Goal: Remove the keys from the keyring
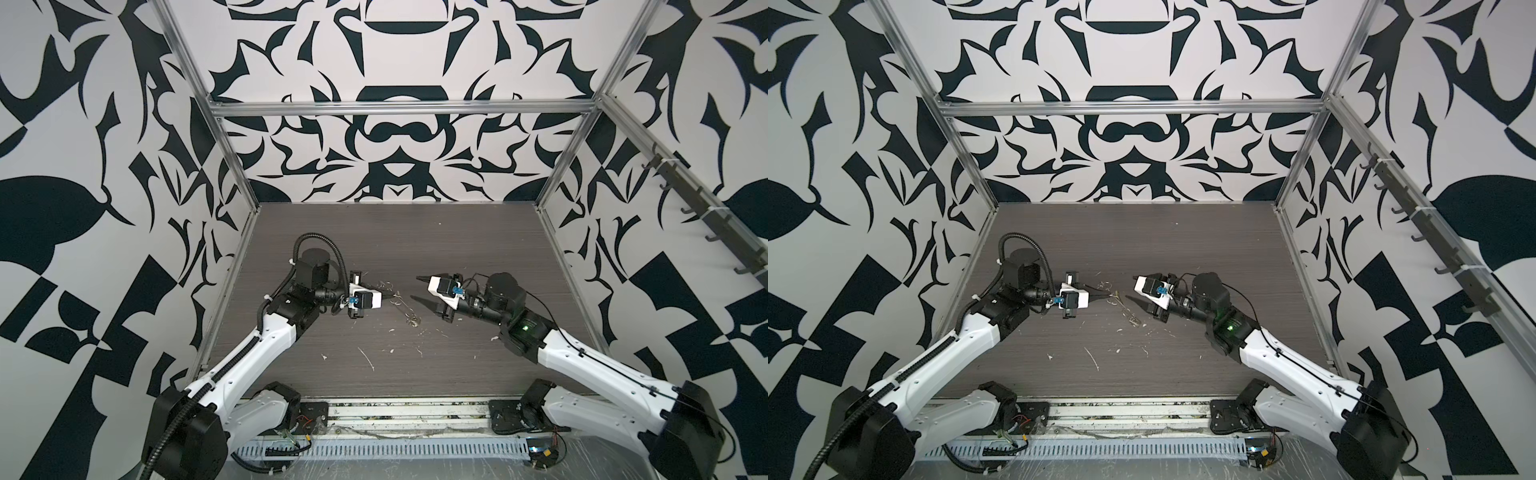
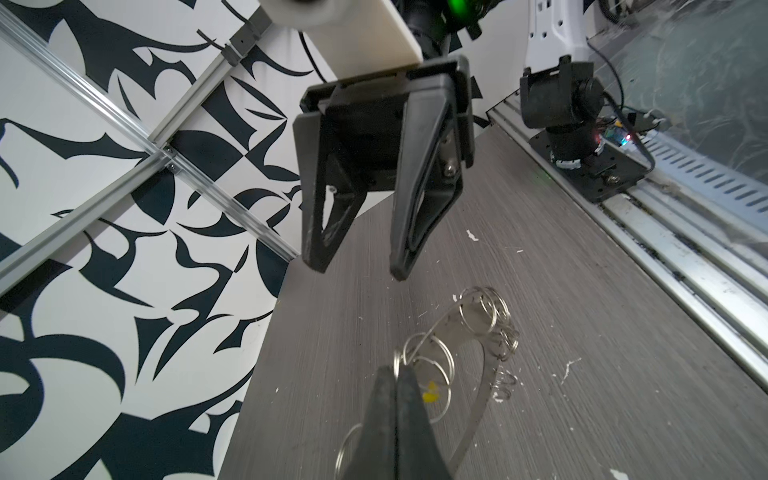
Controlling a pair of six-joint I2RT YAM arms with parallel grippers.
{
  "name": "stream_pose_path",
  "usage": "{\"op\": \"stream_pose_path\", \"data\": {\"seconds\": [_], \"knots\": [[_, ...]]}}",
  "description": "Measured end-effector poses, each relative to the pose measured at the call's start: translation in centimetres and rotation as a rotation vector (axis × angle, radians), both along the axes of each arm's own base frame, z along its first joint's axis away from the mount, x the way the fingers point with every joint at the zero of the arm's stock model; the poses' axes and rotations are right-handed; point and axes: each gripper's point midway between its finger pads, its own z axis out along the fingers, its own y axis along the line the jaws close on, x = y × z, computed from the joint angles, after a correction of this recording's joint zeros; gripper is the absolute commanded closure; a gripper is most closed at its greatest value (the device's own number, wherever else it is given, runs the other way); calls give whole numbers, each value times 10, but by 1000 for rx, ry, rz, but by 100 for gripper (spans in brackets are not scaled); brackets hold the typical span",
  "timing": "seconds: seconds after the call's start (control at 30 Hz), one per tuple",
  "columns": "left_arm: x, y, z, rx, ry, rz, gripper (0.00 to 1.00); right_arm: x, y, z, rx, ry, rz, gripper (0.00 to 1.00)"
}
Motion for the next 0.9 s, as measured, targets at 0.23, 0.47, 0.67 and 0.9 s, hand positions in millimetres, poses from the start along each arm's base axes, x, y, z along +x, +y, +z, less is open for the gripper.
{"op": "stream_pose_path", "data": {"seconds": [0.23,0.47,0.67,0.9], "knots": [[-3,-2,11,-45,45,-18,100,7,11,-17,-57,-19,36,62],[2,-4,18,-85,106,2,100,5,15,-2,-40,-53,58,68],[10,-4,8,-55,229,31,100,2,13,15,-40,-60,62,73],[12,-4,2,-17,312,44,100,-3,18,32,-41,-33,107,77]]}}
